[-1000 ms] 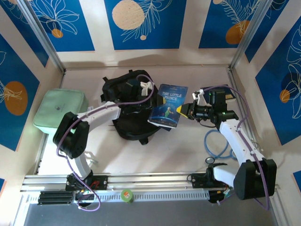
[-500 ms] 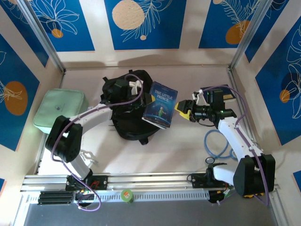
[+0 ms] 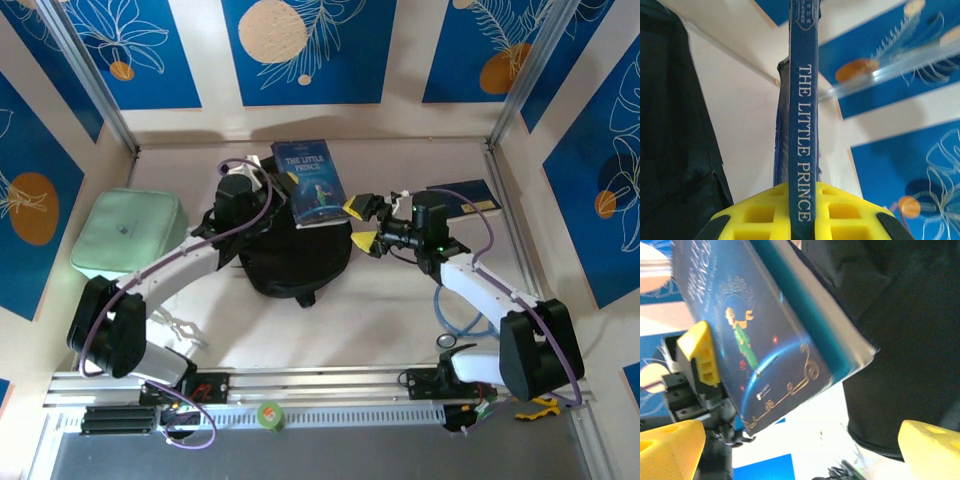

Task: Pack the student bag
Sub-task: Pass the book.

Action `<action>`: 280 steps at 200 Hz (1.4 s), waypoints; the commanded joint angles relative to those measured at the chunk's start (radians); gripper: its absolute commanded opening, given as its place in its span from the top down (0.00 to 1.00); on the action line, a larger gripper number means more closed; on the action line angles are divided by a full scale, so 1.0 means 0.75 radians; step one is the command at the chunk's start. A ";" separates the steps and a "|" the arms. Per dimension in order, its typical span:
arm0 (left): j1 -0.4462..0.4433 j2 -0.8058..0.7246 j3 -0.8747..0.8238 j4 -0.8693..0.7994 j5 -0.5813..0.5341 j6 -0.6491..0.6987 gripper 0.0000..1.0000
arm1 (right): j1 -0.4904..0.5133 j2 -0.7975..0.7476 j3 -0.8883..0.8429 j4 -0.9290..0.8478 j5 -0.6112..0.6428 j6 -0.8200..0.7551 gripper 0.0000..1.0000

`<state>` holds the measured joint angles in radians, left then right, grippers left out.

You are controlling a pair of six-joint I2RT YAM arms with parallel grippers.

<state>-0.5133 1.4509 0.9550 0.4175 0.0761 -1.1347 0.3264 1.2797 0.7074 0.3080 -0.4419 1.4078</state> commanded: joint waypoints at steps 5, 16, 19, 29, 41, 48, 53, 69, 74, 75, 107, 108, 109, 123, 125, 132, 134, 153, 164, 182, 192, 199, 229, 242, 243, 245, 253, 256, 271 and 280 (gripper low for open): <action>0.007 0.005 0.004 0.256 -0.204 -0.157 1.00 | 0.050 0.039 0.064 0.163 0.183 0.249 0.01; 0.005 0.023 0.002 0.313 -0.235 -0.197 1.00 | 0.072 0.052 0.080 0.187 0.228 0.273 0.00; 0.004 0.026 0.003 0.328 -0.240 -0.206 1.00 | 0.077 0.057 0.085 0.192 0.239 0.277 0.00; 0.003 0.043 0.010 0.361 -0.254 -0.240 1.00 | 0.097 0.074 0.102 0.209 0.275 0.299 0.00; -0.001 0.064 0.019 0.389 -0.268 -0.271 1.00 | 0.117 0.107 0.123 0.254 0.302 0.321 0.00; -0.008 0.073 0.023 0.398 -0.278 -0.290 1.00 | 0.128 0.129 0.139 0.285 0.314 0.337 0.00; -0.011 0.080 0.025 0.407 -0.286 -0.299 1.00 | 0.135 0.149 0.150 0.319 0.321 0.356 0.01; -0.017 0.107 0.050 0.437 -0.284 -0.307 1.00 | 0.161 0.221 0.188 0.438 0.359 0.427 0.02; -0.018 0.114 0.060 0.438 -0.276 -0.307 1.00 | 0.169 0.241 0.203 0.467 0.371 0.446 0.02; -0.019 0.116 0.062 0.437 -0.275 -0.308 1.00 | 0.170 0.246 0.208 0.473 0.372 0.449 0.02; -0.038 0.147 0.117 0.429 -0.269 -0.309 1.00 | 0.201 0.351 0.302 0.544 0.406 0.505 0.06; -0.040 0.148 0.118 0.429 -0.269 -0.307 1.00 | 0.201 0.353 0.305 0.544 0.408 0.507 0.07; -0.041 0.149 0.119 0.430 -0.268 -0.307 1.00 | 0.202 0.355 0.306 0.544 0.409 0.510 0.07; -0.044 0.152 0.137 0.426 -0.268 -0.284 1.00 | 0.202 0.380 0.317 0.552 0.411 0.560 0.10; -0.044 0.151 0.138 0.423 -0.269 -0.279 1.00 | 0.201 0.384 0.317 0.556 0.411 0.564 0.10; -0.046 0.146 0.141 0.410 -0.277 -0.274 1.00 | 0.198 0.393 0.314 0.568 0.412 0.584 0.11; -0.047 0.146 0.142 0.409 -0.280 -0.271 1.00 | 0.197 0.394 0.313 0.570 0.413 0.590 0.11; -0.056 0.139 0.136 0.402 -0.309 -0.252 1.00 | 0.189 0.406 0.307 0.588 0.415 0.624 0.13; -0.060 0.141 0.133 0.402 -0.314 -0.254 1.00 | 0.183 0.410 0.305 0.595 0.413 0.620 0.17; -0.065 0.142 0.122 0.407 -0.318 -0.262 1.00 | 0.171 0.409 0.304 0.625 0.413 0.593 0.26; -0.066 0.141 0.117 0.408 -0.321 -0.269 1.00 | 0.163 0.405 0.308 0.627 0.407 0.580 0.28; -0.066 0.139 0.110 0.409 -0.325 -0.271 1.00 | 0.157 0.407 0.313 0.624 0.399 0.570 0.31; -0.066 0.137 0.106 0.388 -0.313 -0.260 1.00 | 0.133 0.392 0.336 0.575 0.366 0.544 0.47; -0.063 0.124 0.107 0.346 -0.306 -0.243 0.96 | 0.123 0.370 0.347 0.502 0.345 0.505 0.57; -0.064 0.124 0.105 0.341 -0.306 -0.240 0.95 | 0.123 0.367 0.348 0.497 0.344 0.500 0.58; -0.063 0.122 0.105 0.333 -0.304 -0.236 0.93 | 0.121 0.363 0.350 0.486 0.341 0.491 0.60; -0.063 0.114 0.099 0.305 -0.300 -0.218 0.88 | 0.116 0.342 0.351 0.432 0.337 0.453 0.68; -0.064 0.111 0.096 0.293 -0.296 -0.209 0.86 | 0.115 0.334 0.353 0.412 0.338 0.436 0.71; -0.060 0.092 0.087 0.251 -0.254 -0.130 0.68 | 0.109 0.292 0.352 0.326 0.337 0.332 0.88; -0.058 0.081 0.093 0.210 -0.195 -0.048 0.57 | 0.104 0.265 0.351 0.274 0.332 0.263 0.92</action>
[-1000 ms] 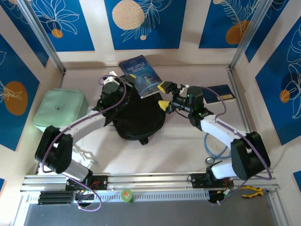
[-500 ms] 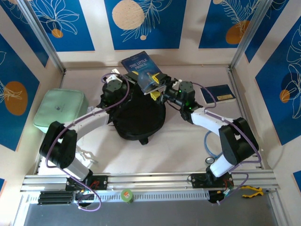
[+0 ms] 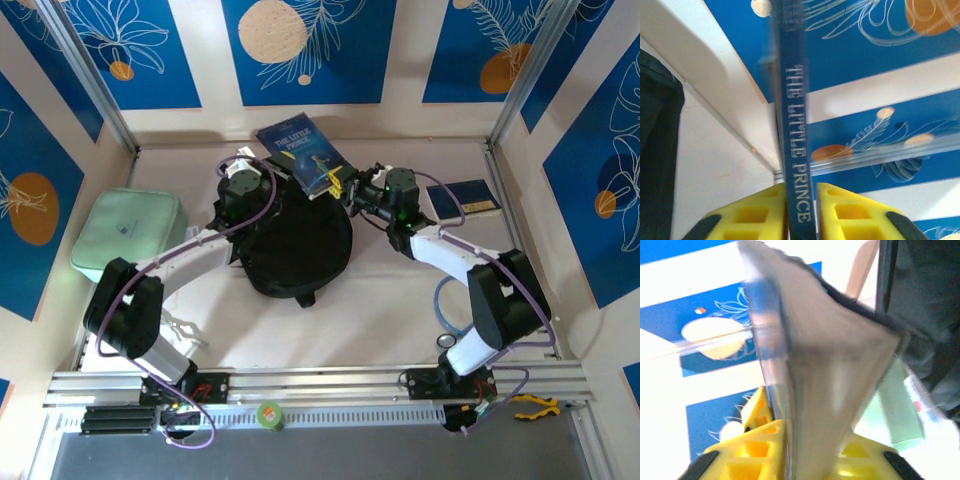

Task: Pack the student bag
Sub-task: Pass the book, then open the student bag at the top-center of the table.

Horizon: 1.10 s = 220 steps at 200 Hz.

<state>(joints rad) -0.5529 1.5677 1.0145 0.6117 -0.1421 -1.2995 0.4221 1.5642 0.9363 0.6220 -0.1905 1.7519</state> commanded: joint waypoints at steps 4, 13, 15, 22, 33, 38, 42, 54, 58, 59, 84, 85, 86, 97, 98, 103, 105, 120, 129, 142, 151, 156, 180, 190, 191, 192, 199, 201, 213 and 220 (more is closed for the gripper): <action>-0.004 -0.082 0.015 -0.085 0.118 0.201 0.53 | -0.026 -0.128 0.043 -0.169 -0.004 -0.221 0.94; -0.005 -0.097 0.019 -0.168 0.164 0.265 0.41 | -0.032 -0.159 0.035 -0.227 -0.004 -0.283 0.95; -0.005 -0.101 0.017 -0.184 0.174 0.277 0.40 | -0.033 -0.166 0.032 -0.240 -0.004 -0.296 0.96; -0.005 -0.115 0.006 -0.240 0.200 0.333 0.33 | -0.040 -0.194 0.023 -0.283 -0.002 -0.345 0.96; -0.004 -0.142 -0.027 -0.312 0.227 0.412 0.24 | -0.057 -0.236 0.008 -0.352 -0.006 -0.417 0.97; -0.002 -0.155 -0.044 -0.339 0.243 0.453 0.22 | -0.064 -0.258 -0.002 -0.382 -0.011 -0.447 0.97; -0.003 -0.166 -0.056 -0.368 0.259 0.486 0.21 | -0.071 -0.276 -0.008 -0.408 -0.010 -0.472 0.97; -0.003 -0.204 -0.081 -0.486 0.277 0.597 0.16 | -0.094 -0.328 -0.032 -0.492 -0.016 -0.548 0.97; -0.003 -0.215 -0.084 -0.521 0.289 0.637 0.15 | -0.104 -0.345 -0.040 -0.524 -0.014 -0.570 0.97; -0.002 -0.218 -0.083 -0.537 0.291 0.653 0.15 | -0.107 -0.349 -0.043 -0.530 -0.014 -0.575 0.97; -0.010 -0.266 -0.050 -0.865 0.326 0.988 0.09 | -0.179 -0.465 -0.104 -0.709 -0.022 -0.710 0.98; -0.011 -0.267 -0.049 -0.876 0.328 1.003 0.09 | -0.182 -0.472 -0.107 -0.715 -0.024 -0.715 0.98; -0.011 -0.269 -0.046 -0.889 0.331 1.018 0.09 | -0.183 -0.477 -0.108 -0.722 -0.024 -0.720 0.98; -0.015 -0.269 -0.014 -1.026 0.377 1.185 0.09 | -0.223 -0.529 -0.135 -0.784 -0.028 -0.778 0.98; -0.014 -0.268 -0.011 -1.038 0.384 1.202 0.09 | -0.225 -0.534 -0.136 -0.792 -0.028 -0.783 0.98; -0.020 -0.266 0.005 -1.102 0.422 1.282 0.09 | -0.243 -0.556 -0.147 -0.823 -0.022 -0.806 0.98; -0.024 -0.263 0.013 -1.128 0.436 1.327 0.08 | -0.248 -0.566 -0.150 -0.833 -0.021 -0.817 0.98; -0.050 -0.224 0.109 -1.405 0.485 1.600 0.08 | -0.297 -0.625 -0.170 -0.910 -0.017 -0.881 0.98; -0.072 -0.180 0.178 -1.560 0.462 1.728 0.08 | -0.326 -0.652 -0.177 -0.950 -0.025 -0.911 0.98; -0.109 -0.106 0.262 -1.700 0.394 1.854 0.09 | -0.369 -0.684 -0.189 -0.999 -0.032 -0.942 0.98; -0.137 -0.049 0.321 -1.771 0.366 1.916 0.11 | -0.394 -0.705 -0.198 -1.029 -0.032 -0.953 0.98; -0.156 -0.016 0.352 -1.805 0.358 1.946 0.11 | -0.409 -0.715 -0.204 -1.042 -0.036 -0.957 0.98; -0.233 0.116 0.447 -1.915 0.380 2.088 0.18 | -0.473 -0.753 -0.238 -1.092 -0.046 -0.951 0.98; -0.255 0.174 0.492 -1.939 0.383 2.119 0.21 | -0.495 -0.768 -0.255 -1.100 -0.054 -0.942 0.98; -0.256 0.180 0.495 -1.941 0.384 2.119 0.22 | -0.496 -0.769 -0.257 -1.100 -0.056 -0.942 0.98; -0.257 0.185 0.500 -1.944 0.386 2.119 0.22 | -0.499 -0.770 -0.260 -1.099 -0.056 -0.940 0.98; -0.269 0.226 0.543 -1.959 0.402 2.119 0.24 | -0.508 -0.781 -0.271 -1.103 -0.061 -0.934 0.98; -0.272 0.239 0.550 -1.963 0.410 2.118 0.24 | -0.513 -0.782 -0.274 -1.103 -0.061 -0.931 0.99; -0.287 0.299 0.615 -1.976 0.455 2.104 0.28 | -0.524 -0.794 -0.287 -1.111 -0.068 -0.922 0.99; -0.293 0.329 0.645 -1.977 0.473 2.097 0.30 | -0.531 -0.796 -0.291 -1.118 -0.072 -0.919 0.99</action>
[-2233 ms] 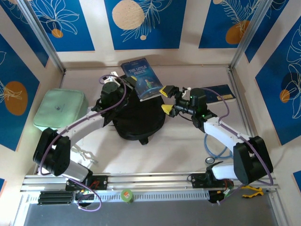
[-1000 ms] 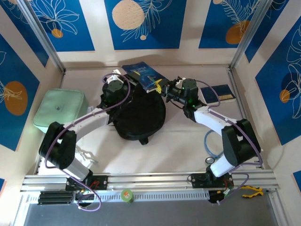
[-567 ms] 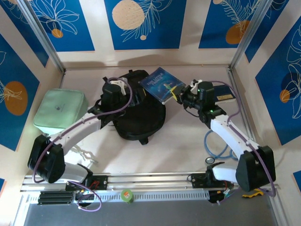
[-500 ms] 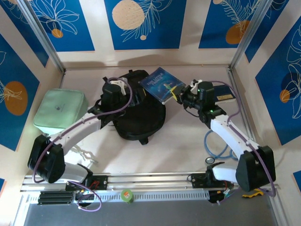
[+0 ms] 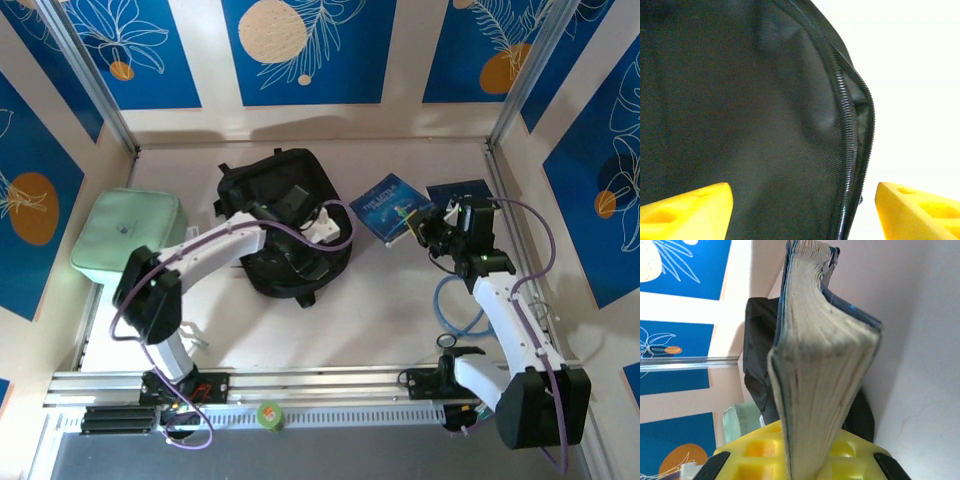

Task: Pack the student bag
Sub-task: Open the student bag at the top-center of the table.

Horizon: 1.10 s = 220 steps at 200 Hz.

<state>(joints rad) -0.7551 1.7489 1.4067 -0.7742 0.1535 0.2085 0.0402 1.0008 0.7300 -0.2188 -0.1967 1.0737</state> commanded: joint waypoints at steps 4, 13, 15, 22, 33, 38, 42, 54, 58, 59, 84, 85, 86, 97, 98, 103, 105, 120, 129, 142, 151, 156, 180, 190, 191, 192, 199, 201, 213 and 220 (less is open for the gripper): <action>-0.029 0.101 0.138 -0.131 0.092 0.084 0.31 | -0.025 -0.047 -0.015 -0.003 -0.068 -0.015 0.99; -0.034 0.130 0.168 -0.137 0.123 0.086 0.31 | -0.031 -0.051 -0.018 -0.012 -0.076 -0.018 0.99; -0.034 0.135 0.172 -0.137 0.127 0.086 0.32 | -0.033 -0.051 -0.018 -0.014 -0.077 -0.019 0.99; -0.035 0.152 0.189 -0.132 0.131 0.080 0.34 | -0.037 -0.053 -0.021 -0.022 -0.081 -0.021 0.99; -0.035 0.180 0.212 -0.127 0.131 0.060 0.36 | -0.042 -0.060 -0.028 -0.032 -0.086 -0.024 0.99; -0.036 0.194 0.224 -0.127 0.141 0.053 0.38 | -0.047 -0.066 -0.032 -0.035 -0.086 -0.024 0.99; -0.038 0.202 0.231 -0.127 0.151 0.052 0.40 | -0.049 -0.068 -0.035 -0.037 -0.087 -0.024 0.99; -0.038 0.222 0.249 -0.127 0.172 0.042 0.45 | -0.058 -0.078 -0.048 -0.038 -0.093 -0.020 0.99; -0.039 0.228 0.252 -0.126 0.177 0.039 0.47 | -0.062 -0.080 -0.051 -0.039 -0.095 -0.017 0.99; -0.039 0.229 0.252 -0.126 0.177 0.039 0.47 | -0.063 -0.081 -0.053 -0.039 -0.095 -0.018 0.99; -0.044 0.259 0.263 -0.113 0.195 0.027 0.58 | -0.094 -0.097 -0.073 -0.048 -0.116 -0.017 0.99; -0.044 0.260 0.262 -0.114 0.196 0.026 0.58 | -0.096 -0.099 -0.073 -0.047 -0.117 -0.018 0.99; -0.043 0.261 0.262 -0.115 0.196 0.025 0.58 | -0.098 -0.100 -0.074 -0.046 -0.118 -0.017 0.99; -0.046 0.274 0.270 -0.118 0.193 0.019 0.61 | -0.110 -0.107 -0.080 -0.048 -0.126 -0.019 0.99; -0.046 0.275 0.270 -0.118 0.193 0.019 0.61 | -0.111 -0.107 -0.079 -0.048 -0.126 -0.020 0.99; -0.046 0.281 0.274 -0.118 0.192 0.017 0.62 | -0.116 -0.108 -0.080 -0.051 -0.129 -0.017 0.99; -0.045 0.283 0.274 -0.119 0.192 0.017 0.62 | -0.118 -0.108 -0.081 -0.050 -0.133 -0.018 0.99; -0.051 0.292 0.274 -0.117 0.194 0.016 0.63 | -0.131 -0.109 -0.080 -0.053 -0.147 -0.020 0.99; -0.054 0.303 0.276 -0.117 0.195 0.016 0.64 | -0.135 -0.109 -0.080 -0.055 -0.152 -0.022 0.99; -0.055 0.320 0.284 -0.126 0.203 0.020 0.65 | -0.141 -0.107 -0.080 -0.060 -0.155 -0.024 0.99; -0.060 0.330 0.292 -0.135 0.207 0.021 0.67 | -0.144 -0.109 -0.082 -0.060 -0.157 -0.022 0.99; -0.060 0.335 0.296 -0.142 0.214 0.026 0.68 | -0.144 -0.108 -0.084 -0.060 -0.158 -0.022 0.99; -0.059 0.349 0.316 -0.163 0.219 0.038 0.81 | -0.145 -0.106 -0.086 -0.062 -0.156 -0.020 1.00; -0.059 0.336 0.319 -0.157 0.202 0.040 0.86 | -0.146 -0.109 -0.086 -0.064 -0.155 -0.020 1.00; -0.060 0.334 0.319 -0.156 0.199 0.041 0.86 | -0.146 -0.109 -0.086 -0.064 -0.154 -0.020 1.00; -0.060 0.332 0.319 -0.155 0.198 0.041 0.87 | -0.147 -0.108 -0.087 -0.065 -0.153 -0.020 1.00; -0.059 0.314 0.319 -0.147 0.178 0.041 0.89 | -0.146 -0.109 -0.088 -0.068 -0.155 -0.019 1.00; -0.059 0.308 0.317 -0.143 0.170 0.041 0.89 | -0.146 -0.108 -0.088 -0.069 -0.154 -0.019 1.00; -0.061 0.263 0.315 -0.127 0.137 0.046 0.93 | -0.147 -0.113 -0.085 -0.075 -0.153 -0.023 1.00; -0.060 0.233 0.313 -0.115 0.122 0.051 0.95 | -0.151 -0.115 -0.084 -0.079 -0.153 -0.028 1.00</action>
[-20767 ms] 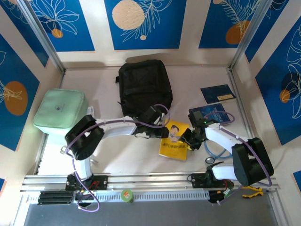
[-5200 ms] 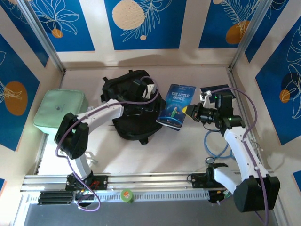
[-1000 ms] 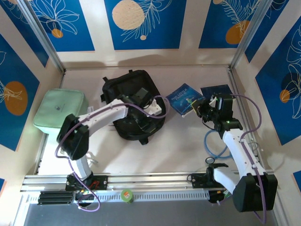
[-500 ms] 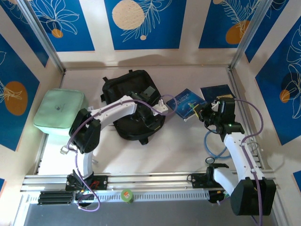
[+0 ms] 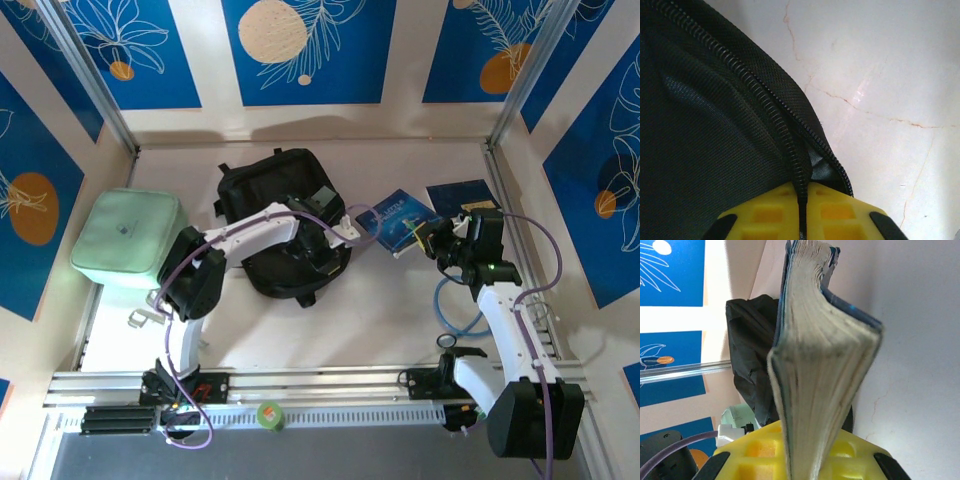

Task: Pack the student bag
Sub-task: Open the student bag at the top-center of the table, then place the book in the student bag.

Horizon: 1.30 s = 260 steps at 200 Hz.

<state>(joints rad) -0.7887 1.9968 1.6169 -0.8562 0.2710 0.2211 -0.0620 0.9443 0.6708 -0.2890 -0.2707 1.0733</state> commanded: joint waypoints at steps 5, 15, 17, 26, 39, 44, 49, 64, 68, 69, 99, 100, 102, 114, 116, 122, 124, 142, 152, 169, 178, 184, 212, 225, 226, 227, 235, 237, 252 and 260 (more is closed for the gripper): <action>-0.016 -0.122 0.027 0.006 -0.050 0.034 0.97 | -0.015 -0.042 -0.003 0.010 -0.054 -0.032 1.00; -0.013 -0.169 0.013 0.035 -0.090 0.033 1.00 | -0.020 -0.050 0.000 -0.004 -0.052 -0.046 1.00; -0.014 -0.177 0.009 0.041 -0.101 0.030 1.00 | -0.023 -0.052 0.000 -0.008 -0.054 -0.049 1.00; -0.011 -0.219 -0.005 0.074 -0.162 0.019 1.00 | -0.031 -0.063 0.007 -0.024 -0.055 -0.069 1.00; -0.011 -0.284 -0.031 0.139 -0.261 -0.003 1.00 | -0.042 -0.092 0.015 -0.071 -0.026 -0.095 1.00; -0.010 -0.311 -0.049 0.168 -0.300 -0.015 1.00 | -0.041 -0.105 0.019 -0.091 -0.005 -0.104 1.00; -0.010 -0.339 -0.071 0.210 -0.330 -0.026 1.00 | -0.043 -0.120 0.022 -0.110 0.015 -0.115 1.00; -0.010 -0.417 -0.134 0.338 -0.413 -0.048 1.00 | -0.042 -0.155 0.023 -0.141 0.032 -0.142 1.00; -0.011 -0.436 -0.152 0.373 -0.435 -0.054 1.00 | -0.042 -0.162 0.024 -0.147 0.030 -0.147 1.00; -0.011 -0.442 -0.155 0.381 -0.441 -0.056 1.00 | -0.041 -0.163 0.025 -0.147 0.029 -0.148 1.00; -0.010 -0.530 -0.219 0.566 -0.564 -0.079 1.00 | -0.022 -0.196 -0.014 -0.094 -0.109 -0.129 1.00; -0.010 -0.532 -0.220 0.569 -0.565 -0.080 1.00 | -0.019 -0.197 -0.017 -0.090 -0.113 -0.126 1.00; -0.010 -0.534 -0.219 0.576 -0.566 -0.080 1.00 | -0.015 -0.201 -0.022 -0.083 -0.125 -0.118 1.00; -0.009 -0.540 -0.217 0.617 -0.570 -0.085 1.00 | 0.024 -0.230 -0.062 -0.022 -0.172 -0.076 1.00; -0.008 -0.541 -0.216 0.621 -0.569 -0.084 1.00 | 0.031 -0.237 -0.069 -0.008 -0.175 -0.071 1.00; -0.009 -0.539 -0.210 0.637 -0.570 -0.086 1.00 | 0.060 -0.263 -0.092 0.021 -0.175 -0.055 0.99; -0.010 -0.538 -0.209 0.642 -0.568 -0.086 1.00 | 0.068 -0.273 -0.097 0.027 -0.168 -0.048 0.99; -0.009 -0.514 -0.180 0.669 -0.610 -0.102 1.00 | 0.167 -0.377 -0.147 0.065 -0.070 -0.003 0.99; -0.008 -0.498 -0.163 0.669 -0.639 -0.106 1.00 | 0.219 -0.436 -0.167 0.065 0.013 0.019 0.99; -0.009 -0.487 -0.156 0.683 -0.647 -0.111 1.00 | 0.280 -0.490 -0.196 0.073 0.099 0.054 0.98; -0.008 -0.486 -0.154 0.691 -0.634 -0.116 1.00 | 0.300 -0.478 -0.204 0.084 0.099 0.060 0.97; -0.009 -0.487 -0.152 0.696 -0.619 -0.120 1.00 | 0.311 -0.458 -0.205 0.089 0.093 0.061 0.97; -0.010 -0.485 -0.136 0.700 -0.586 -0.128 1.00 | 0.364 -0.343 -0.196 0.164 0.056 0.085 0.98; -0.009 -0.484 -0.135 0.700 -0.592 -0.127 1.00 | 0.399 -0.291 -0.181 0.209 0.053 0.095 0.98; -0.009 -0.484 -0.135 0.700 -0.592 -0.128 1.00 | 0.402 -0.287 -0.179 0.212 0.052 0.095 0.98; -0.010 -0.484 -0.135 0.702 -0.592 -0.128 1.00 | 0.405 -0.282 -0.177 0.214 0.052 0.095 0.98; -0.009 -0.484 -0.135 0.707 -0.593 -0.129 1.00 | 0.428 -0.248 -0.158 0.233 0.054 0.098 0.98; -0.010 -0.484 -0.134 0.708 -0.593 -0.129 1.00 | 0.434 -0.240 -0.155 0.237 0.054 0.100 0.98; -0.009 -0.486 -0.130 0.713 -0.584 -0.137 1.00 | 0.468 -0.168 -0.136 0.304 0.040 0.126 0.98; -0.010 -0.487 -0.129 0.715 -0.577 -0.139 1.00 | 0.487 -0.129 -0.130 0.349 0.035 0.156 0.98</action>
<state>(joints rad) -0.7898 1.6299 1.4670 -0.3973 -0.1848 0.1352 0.2657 0.7940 0.5236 -0.1780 -0.2199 1.1404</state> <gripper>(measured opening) 0.058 0.119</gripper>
